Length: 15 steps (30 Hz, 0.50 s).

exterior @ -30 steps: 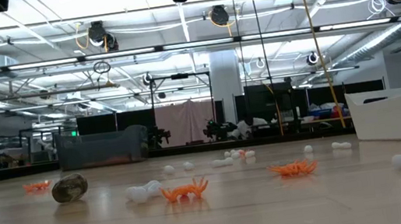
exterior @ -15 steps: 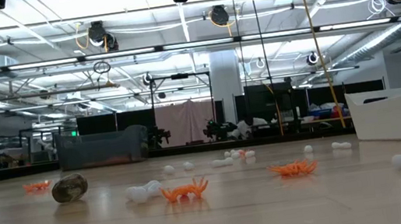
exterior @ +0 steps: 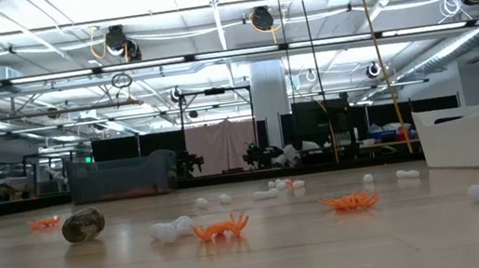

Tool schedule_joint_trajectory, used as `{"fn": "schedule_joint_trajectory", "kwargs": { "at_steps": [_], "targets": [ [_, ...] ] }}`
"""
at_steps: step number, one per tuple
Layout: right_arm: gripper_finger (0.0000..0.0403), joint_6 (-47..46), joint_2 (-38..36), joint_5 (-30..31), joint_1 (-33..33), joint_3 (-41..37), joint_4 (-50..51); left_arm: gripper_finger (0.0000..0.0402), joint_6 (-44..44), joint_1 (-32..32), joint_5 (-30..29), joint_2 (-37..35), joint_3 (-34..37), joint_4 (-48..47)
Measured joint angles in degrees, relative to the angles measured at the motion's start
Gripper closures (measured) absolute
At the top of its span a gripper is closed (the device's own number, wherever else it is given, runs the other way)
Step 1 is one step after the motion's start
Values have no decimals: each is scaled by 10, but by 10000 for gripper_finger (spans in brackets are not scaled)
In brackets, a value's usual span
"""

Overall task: Sort Halloween decoration
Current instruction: Put the white bone toy into the orange bin

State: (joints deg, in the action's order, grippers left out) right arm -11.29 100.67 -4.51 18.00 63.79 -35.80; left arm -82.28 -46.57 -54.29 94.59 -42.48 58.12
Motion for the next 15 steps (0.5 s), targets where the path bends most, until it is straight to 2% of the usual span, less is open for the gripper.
{"fn": "schedule_joint_trajectory", "kwargs": {
  "at_steps": [4,8,15],
  "targets": [
    [187,4,-15,0,0,0,47,394,30,-1,-1,0,0,-1],
    [179,9,-37,0,1,0,118,394,62,-7,-9,0,0,-4],
    [179,24,-58,0,26,0,256,394,72,-46,-83,0,0,-2]
  ]
}}
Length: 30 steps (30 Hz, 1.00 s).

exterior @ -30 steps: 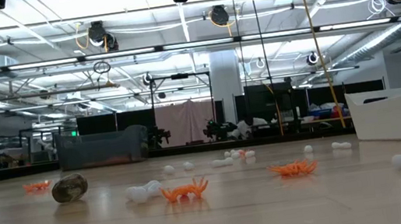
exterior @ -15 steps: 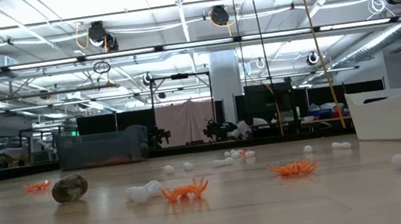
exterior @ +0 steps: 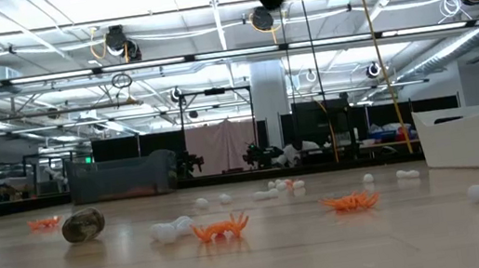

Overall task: Sort Halloween decoration
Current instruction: Put the white bone toy into the orange bin

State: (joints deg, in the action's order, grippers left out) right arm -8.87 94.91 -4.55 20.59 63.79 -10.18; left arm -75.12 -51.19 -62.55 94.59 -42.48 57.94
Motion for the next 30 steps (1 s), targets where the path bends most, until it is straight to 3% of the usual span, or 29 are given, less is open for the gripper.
{"fn": "schedule_joint_trajectory", "kwargs": {
  "at_steps": [5,13,19,24,30],
  "targets": [
    [179,-8,12,25,22,0,69,394,73,-21,-8,-11,0,-1],
    [179,-9,16,32,43,0,79,394,180,-29,-48,-64,0,-69],
    [179,-8,16,31,47,0,80,394,238,2,85,-105,0,-110],
    [179,-20,15,29,49,0,98,394,313,40,211,-139,0,-226],
    [179,-24,12,28,58,0,129,394,442,32,246,-204,0,-424]
  ]
}}
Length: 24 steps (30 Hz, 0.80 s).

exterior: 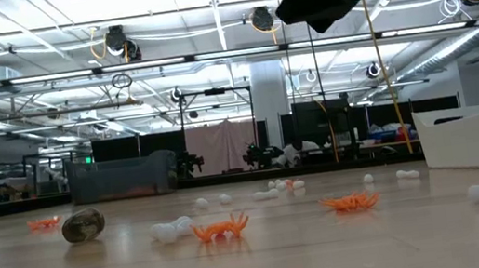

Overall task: Sort Halloween decoration
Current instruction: Put the white bone toy into the orange bin

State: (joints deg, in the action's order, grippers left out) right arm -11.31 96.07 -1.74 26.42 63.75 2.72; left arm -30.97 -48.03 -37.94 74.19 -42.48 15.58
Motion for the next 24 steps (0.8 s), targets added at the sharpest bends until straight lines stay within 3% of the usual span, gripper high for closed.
{"fn": "schedule_joint_trajectory", "kwargs": {
  "at_steps": [7,15,24],
  "targets": [
    [179,-2,-2,1,3,0,6,394,228,-43,88,-76,0,-186],
    [179,-2,-2,2,3,0,5,394,476,-43,274,-83,0,-380],
    [179,5,-2,42,2,0,6,393,640,-45,361,-25,0,-414]
  ]
}}
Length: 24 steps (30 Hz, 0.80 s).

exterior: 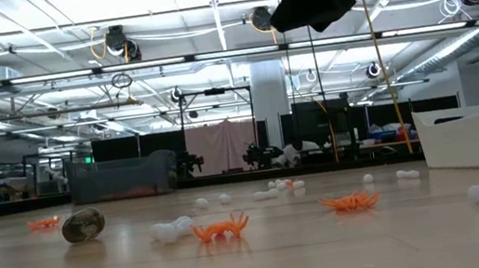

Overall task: Sort Halloween decoration
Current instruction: Put the white bone toy into the orange bin, then put the black skull toy into the orange bin

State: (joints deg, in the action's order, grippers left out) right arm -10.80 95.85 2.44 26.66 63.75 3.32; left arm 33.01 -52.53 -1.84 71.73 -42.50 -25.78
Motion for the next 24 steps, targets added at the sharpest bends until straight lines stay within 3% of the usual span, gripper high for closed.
{"fn": "schedule_joint_trajectory", "kwargs": {
  "at_steps": [3,8,18,24],
  "targets": [
    [179,3,0,7,-1,0,0,393,58,0,23,20,0,-1],
    [179,2,0,7,-2,0,-2,379,178,0,13,35,0,-6],
    [179,40,0,6,3,0,-4,271,226,-12,33,36,0,-19],
    [179,41,0,6,15,0,3,250,292,-4,91,34,0,-3]
  ]
}}
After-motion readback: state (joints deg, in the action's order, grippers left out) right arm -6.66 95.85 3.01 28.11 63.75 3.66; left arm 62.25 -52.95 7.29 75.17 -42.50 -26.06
